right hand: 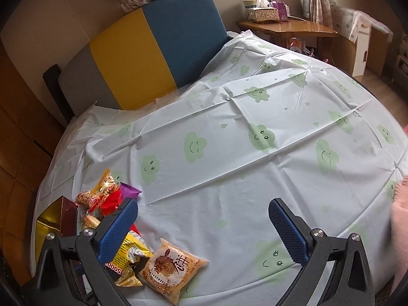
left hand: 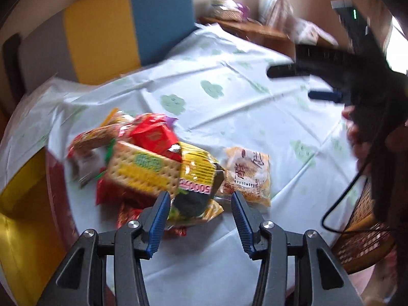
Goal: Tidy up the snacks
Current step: 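Reach the left tool to the snack pile and grasp the yellow bag, then carry the yellow bag with the left tool into the gold tray and release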
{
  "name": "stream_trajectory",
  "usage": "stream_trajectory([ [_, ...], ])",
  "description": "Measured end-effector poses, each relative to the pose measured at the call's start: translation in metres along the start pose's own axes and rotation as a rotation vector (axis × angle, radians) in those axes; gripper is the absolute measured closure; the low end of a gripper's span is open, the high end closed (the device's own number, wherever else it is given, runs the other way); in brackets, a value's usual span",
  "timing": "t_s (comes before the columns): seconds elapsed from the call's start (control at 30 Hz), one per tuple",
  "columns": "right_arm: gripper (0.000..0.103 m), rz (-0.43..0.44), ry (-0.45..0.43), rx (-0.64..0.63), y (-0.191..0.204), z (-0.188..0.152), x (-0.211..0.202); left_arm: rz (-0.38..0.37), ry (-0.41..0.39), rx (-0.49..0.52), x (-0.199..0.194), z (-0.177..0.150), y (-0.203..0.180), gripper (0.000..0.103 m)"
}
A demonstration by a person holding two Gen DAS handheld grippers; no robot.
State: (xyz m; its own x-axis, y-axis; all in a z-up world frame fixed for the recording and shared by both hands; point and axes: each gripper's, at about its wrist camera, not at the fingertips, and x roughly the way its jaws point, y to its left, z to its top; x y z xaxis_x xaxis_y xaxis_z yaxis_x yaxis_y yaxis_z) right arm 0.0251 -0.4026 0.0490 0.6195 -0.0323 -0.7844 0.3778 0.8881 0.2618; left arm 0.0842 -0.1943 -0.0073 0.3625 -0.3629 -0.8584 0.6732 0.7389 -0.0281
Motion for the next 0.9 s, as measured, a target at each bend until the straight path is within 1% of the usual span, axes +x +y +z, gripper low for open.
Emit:
stream_trajectory([
  [0.07,0.000,0.010,0.005,0.010,-0.001,0.000,0.000,0.031,0.049,0.044,0.021,0.004,-0.005,0.053],
  [0.1,0.000,0.011,0.006,0.011,-0.002,0.000,0.000,0.060,0.054,0.057,0.026,0.005,-0.006,0.053],
  [0.13,0.000,0.012,0.007,0.010,-0.001,0.000,0.000,0.087,0.045,0.074,0.032,0.008,-0.005,0.058],
  [0.2,0.000,0.014,0.005,0.006,0.000,0.001,0.000,0.078,0.054,0.080,0.038,0.010,-0.003,0.067],
  [0.3,0.000,0.002,0.011,-0.003,0.000,0.001,0.002,0.067,0.063,0.073,0.046,0.008,-0.003,0.069],
  [0.4,0.000,-0.013,0.029,-0.013,0.002,-0.001,0.006,0.072,0.034,0.090,0.046,0.005,-0.006,0.072],
  [0.43,0.000,-0.020,0.034,-0.022,0.003,-0.001,0.008,0.074,0.020,0.088,0.042,0.004,-0.006,0.078],
  [0.47,0.000,-0.027,0.038,-0.032,0.004,-0.002,0.009,0.070,0.012,0.076,0.040,0.004,-0.005,0.080],
  [0.5,0.000,-0.031,0.042,-0.038,0.004,-0.002,0.010,0.061,0.000,0.058,0.035,0.003,-0.003,0.080],
  [0.6,0.000,-0.036,0.067,-0.045,0.004,-0.004,0.015,0.021,-0.089,-0.004,0.012,0.000,0.003,0.081],
  [0.67,0.000,-0.036,0.088,-0.048,0.004,-0.005,0.018,0.007,-0.128,-0.040,0.002,0.000,0.005,0.081],
  [0.73,0.000,-0.026,0.122,-0.050,0.004,-0.007,0.023,-0.045,-0.167,-0.092,-0.017,-0.004,0.012,0.081],
  [0.8,0.000,0.011,0.170,-0.051,0.006,-0.010,0.028,-0.082,-0.210,-0.126,-0.034,-0.007,0.017,0.081],
  [0.87,0.001,0.096,0.242,-0.043,0.010,-0.016,0.035,-0.104,-0.243,-0.174,-0.052,-0.011,0.025,0.081],
  [0.9,0.002,0.153,0.295,-0.036,0.012,-0.020,0.039,-0.100,-0.258,-0.199,-0.059,-0.014,0.030,0.081],
])
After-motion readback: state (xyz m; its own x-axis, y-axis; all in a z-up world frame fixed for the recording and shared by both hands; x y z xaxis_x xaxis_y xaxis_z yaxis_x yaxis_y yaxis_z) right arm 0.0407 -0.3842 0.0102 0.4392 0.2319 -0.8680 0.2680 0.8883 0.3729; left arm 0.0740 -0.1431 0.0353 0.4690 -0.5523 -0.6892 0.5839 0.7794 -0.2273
